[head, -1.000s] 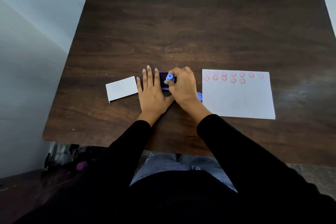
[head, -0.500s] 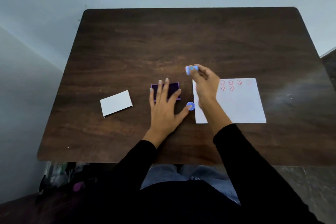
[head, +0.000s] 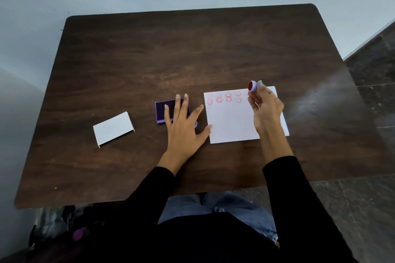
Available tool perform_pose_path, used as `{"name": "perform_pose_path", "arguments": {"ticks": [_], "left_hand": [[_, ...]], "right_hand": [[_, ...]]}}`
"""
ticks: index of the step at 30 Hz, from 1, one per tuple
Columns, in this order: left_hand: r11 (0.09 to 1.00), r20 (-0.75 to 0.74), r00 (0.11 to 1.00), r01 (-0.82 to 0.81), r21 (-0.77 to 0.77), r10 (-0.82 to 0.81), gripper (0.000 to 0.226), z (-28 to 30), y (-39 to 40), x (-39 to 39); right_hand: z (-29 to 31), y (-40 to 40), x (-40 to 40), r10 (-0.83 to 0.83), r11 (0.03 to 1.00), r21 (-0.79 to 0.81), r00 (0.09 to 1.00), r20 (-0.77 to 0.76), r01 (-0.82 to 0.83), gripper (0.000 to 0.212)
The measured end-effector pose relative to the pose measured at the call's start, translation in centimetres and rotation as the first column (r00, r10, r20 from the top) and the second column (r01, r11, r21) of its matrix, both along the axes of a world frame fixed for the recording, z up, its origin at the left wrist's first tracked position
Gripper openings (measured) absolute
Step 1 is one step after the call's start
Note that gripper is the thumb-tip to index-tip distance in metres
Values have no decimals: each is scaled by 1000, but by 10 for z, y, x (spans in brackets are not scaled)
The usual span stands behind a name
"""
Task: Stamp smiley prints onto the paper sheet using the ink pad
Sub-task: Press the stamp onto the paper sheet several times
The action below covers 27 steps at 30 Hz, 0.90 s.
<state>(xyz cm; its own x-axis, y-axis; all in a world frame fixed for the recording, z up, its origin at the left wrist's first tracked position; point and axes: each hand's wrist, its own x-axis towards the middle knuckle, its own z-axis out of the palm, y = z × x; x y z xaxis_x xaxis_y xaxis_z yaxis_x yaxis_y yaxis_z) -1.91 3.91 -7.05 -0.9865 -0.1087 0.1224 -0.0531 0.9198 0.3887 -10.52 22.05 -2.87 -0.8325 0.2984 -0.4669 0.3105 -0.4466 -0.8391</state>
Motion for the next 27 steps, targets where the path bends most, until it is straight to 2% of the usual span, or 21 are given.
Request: {"name": "perform_pose_path", "arguments": {"ticks": [4, 8, 13, 17, 21, 23, 25, 27], "left_hand": [[984, 212, 975, 99, -150, -66, 90, 4, 8, -27], [968, 350, 934, 154, -196, -77, 98, 2, 0, -36], [974, 392, 917, 153, -164, -78, 99, 2, -4, -33], [973, 396, 916, 149, -176, -69, 104, 4, -3, -37], [965, 418, 906, 164, -204, -66, 108, 7, -5, -45], [966, 406, 912, 157, -204, -63, 105, 7, -7, -46], [965, 401, 914, 155, -211, -59, 105, 5, -8, -46], [966, 408, 911, 153, -206, -58, 106, 4, -8, -47]], "right_hand": [[-3, 4, 5, 15, 994, -109, 993, 119, -2, 11], [-8, 4, 13, 85, 960, -278, 983, 160, -37, 17], [-12, 18, 17, 109, 895, -445, 980, 169, -23, 25], [-16, 27, 14, 104, 879, -476, 979, 177, -8, 25], [-17, 30, 13, 117, 889, -457, 974, 193, -17, 25], [-17, 30, 11, 84, 921, -391, 979, 187, -5, 20], [-20, 32, 7, 16, 980, -198, 989, 144, 13, 13], [-23, 33, 2, -32, 998, 46, 999, 40, 30, 12]]}}
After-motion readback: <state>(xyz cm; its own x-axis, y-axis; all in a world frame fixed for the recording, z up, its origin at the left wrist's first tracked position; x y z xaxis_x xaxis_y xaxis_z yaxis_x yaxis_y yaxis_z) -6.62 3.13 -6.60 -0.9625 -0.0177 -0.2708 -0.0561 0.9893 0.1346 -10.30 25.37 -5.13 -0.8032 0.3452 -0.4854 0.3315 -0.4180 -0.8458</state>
